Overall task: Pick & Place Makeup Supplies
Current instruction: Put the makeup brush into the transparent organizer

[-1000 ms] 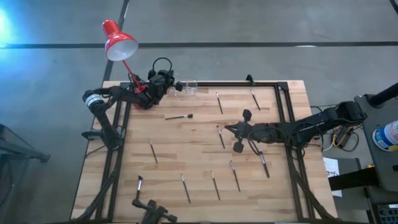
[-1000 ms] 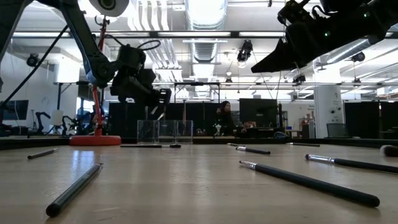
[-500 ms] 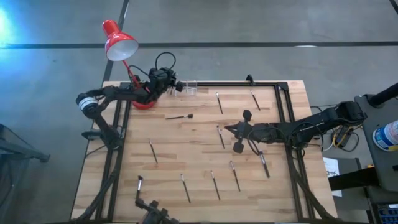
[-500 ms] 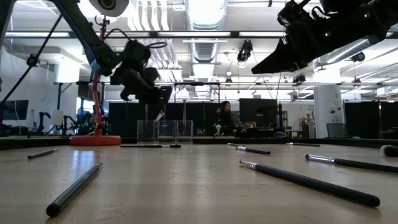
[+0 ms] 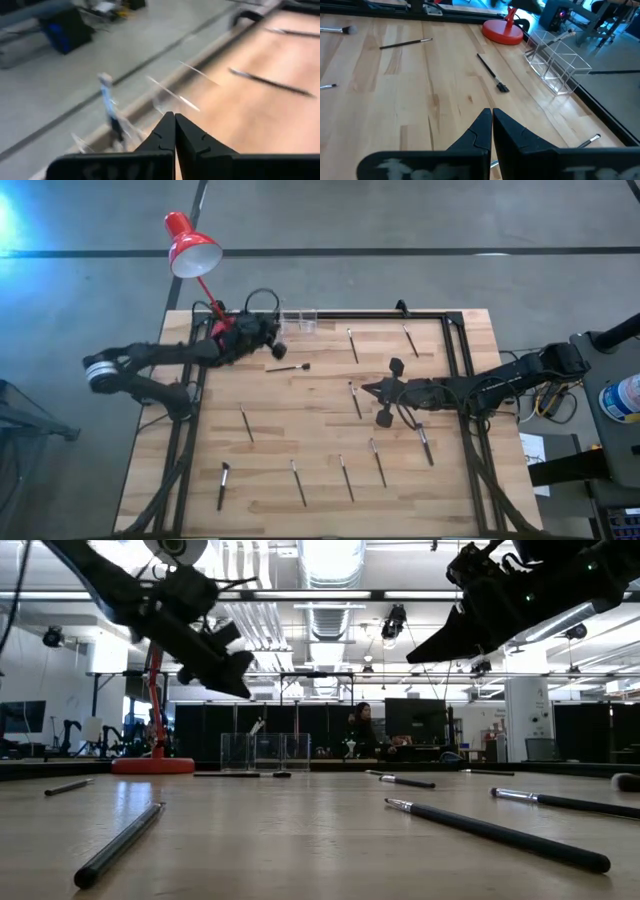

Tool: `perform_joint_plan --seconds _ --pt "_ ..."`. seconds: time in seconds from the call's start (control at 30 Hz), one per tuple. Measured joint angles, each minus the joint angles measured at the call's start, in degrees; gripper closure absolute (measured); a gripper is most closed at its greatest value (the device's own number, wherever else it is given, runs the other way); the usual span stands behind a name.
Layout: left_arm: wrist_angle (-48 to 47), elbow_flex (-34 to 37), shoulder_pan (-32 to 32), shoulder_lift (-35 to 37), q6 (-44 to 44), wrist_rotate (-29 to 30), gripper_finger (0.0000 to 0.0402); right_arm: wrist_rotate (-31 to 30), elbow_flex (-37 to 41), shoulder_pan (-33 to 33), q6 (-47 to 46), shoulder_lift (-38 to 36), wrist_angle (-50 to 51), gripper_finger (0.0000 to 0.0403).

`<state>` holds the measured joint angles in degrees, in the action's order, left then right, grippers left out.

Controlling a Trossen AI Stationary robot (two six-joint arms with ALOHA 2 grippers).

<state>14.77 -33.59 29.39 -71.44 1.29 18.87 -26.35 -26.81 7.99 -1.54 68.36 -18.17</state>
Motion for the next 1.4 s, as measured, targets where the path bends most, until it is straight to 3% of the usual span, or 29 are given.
perform_joint_plan --seconds 0.37,0.5,0.7,0.77,0.93,1.1,1.23,1.4 --pt "-7.85 10.21 -20.19 12.14 8.63 2.21 0.0401 -0.17 0.00 0.00 -0.88 0.00 -0.02 0.0394" --pt "-14.38 10.16 -27.20 13.36 12.59 3.03 0.0401 -0.17 0.04 0.00 -1.13 0.00 -0.02 0.0394" --pt "-30.23 5.49 -37.90 13.54 22.22 11.14 0.0401 -0.20 0.23 0.00 -1.36 0.00 -0.03 0.0394" --pt "-36.62 3.65 -41.43 13.36 28.16 14.02 0.0401 -0.20 0.43 0.00 -1.41 0.00 -0.07 0.0394" --pt "-55.44 -1.44 -47.83 12.93 56.27 14.81 0.0401 -0.22 1.13 0.00 -1.52 0.00 -0.08 0.0394" --pt "-67.33 -2.14 -53.15 11.64 80.51 6.64 0.0397 -0.22 1.48 0.00 -1.51 0.00 -0.11 0.0394" --pt "-67.39 -1.12 -55.78 9.70 90.68 3.76 0.0374 -0.22 1.49 0.00 -1.29 0.00 -0.58 0.0394" --pt "-67.80 0.49 -54.90 7.44 96.26 3.45 0.0331 -0.22 1.49 0.00 -1.27 0.00 -0.76 0.0394"
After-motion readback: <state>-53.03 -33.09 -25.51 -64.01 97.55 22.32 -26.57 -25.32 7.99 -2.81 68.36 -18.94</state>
